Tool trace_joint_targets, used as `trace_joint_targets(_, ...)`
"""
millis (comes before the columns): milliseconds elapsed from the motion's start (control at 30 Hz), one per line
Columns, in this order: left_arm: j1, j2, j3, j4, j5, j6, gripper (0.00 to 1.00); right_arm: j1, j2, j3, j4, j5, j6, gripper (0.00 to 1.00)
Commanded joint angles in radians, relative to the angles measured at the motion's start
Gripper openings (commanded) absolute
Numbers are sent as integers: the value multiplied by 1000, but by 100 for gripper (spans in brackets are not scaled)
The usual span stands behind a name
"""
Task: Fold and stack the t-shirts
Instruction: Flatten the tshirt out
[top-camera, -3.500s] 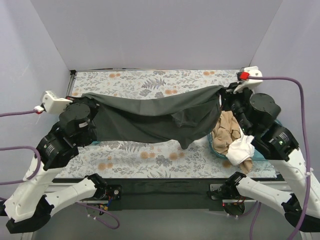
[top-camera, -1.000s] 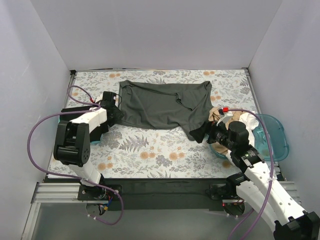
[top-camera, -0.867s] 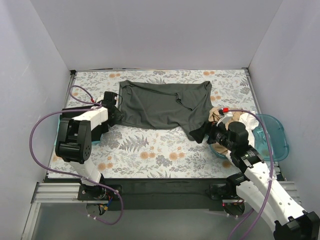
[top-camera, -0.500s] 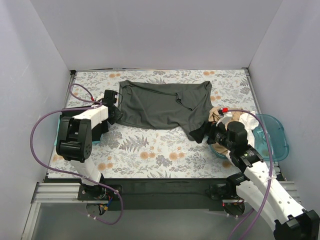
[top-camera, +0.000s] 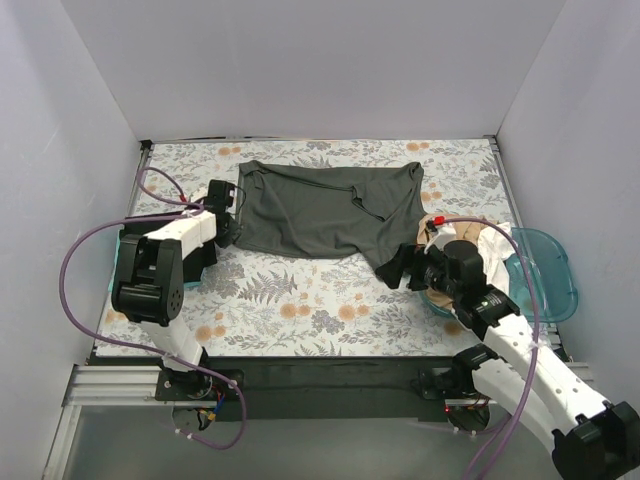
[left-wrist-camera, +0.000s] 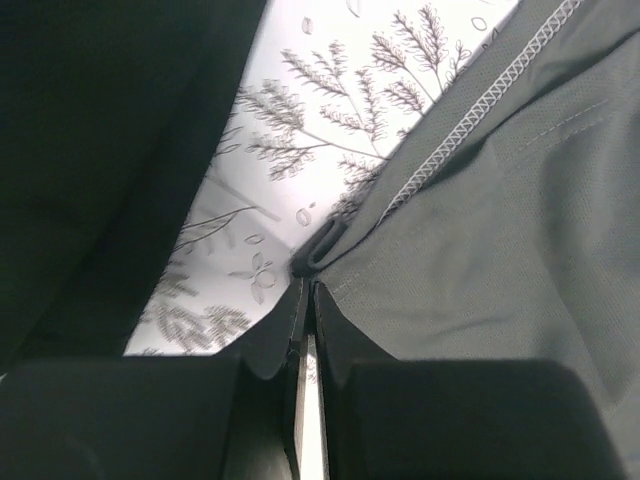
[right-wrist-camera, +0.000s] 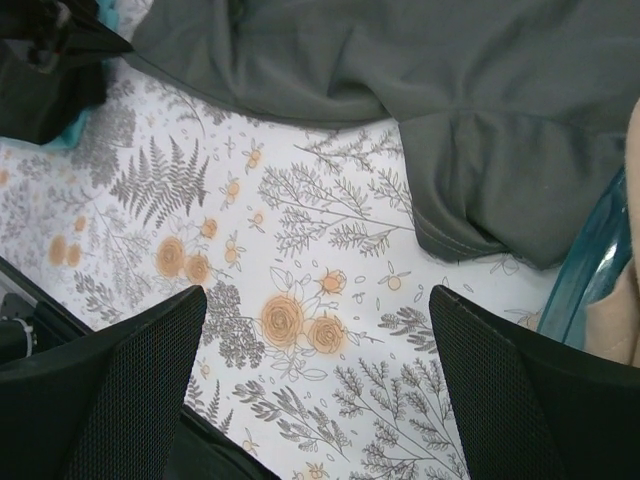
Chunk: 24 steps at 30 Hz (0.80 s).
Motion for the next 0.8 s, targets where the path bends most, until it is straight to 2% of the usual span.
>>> trace_joint_targets(0,7,-135,-41,-9,-96,-32,0,65,57,70,-61,99,-27,98)
trace_joint_targets(133,39,-246,-96,-55,-186,-100,0,212,152,125,-69,201,-42,98)
trace_joint_targets(333,128,-418,-173,-53,-215,-127,0,430,317,258,-146,410,-57,98)
trace_joint_targets(500,134,-442,-188,-39,-209,-117,0,491,453,331,-282,541,12,97)
trace_joint_targets(700,134,-473,-220,0,-154,-94,0,490,522,335,-287,541,36,87)
trace_joint_targets(767,134,-497,-231,10,-149,-89,0,491,553,352,-287,558,36,87)
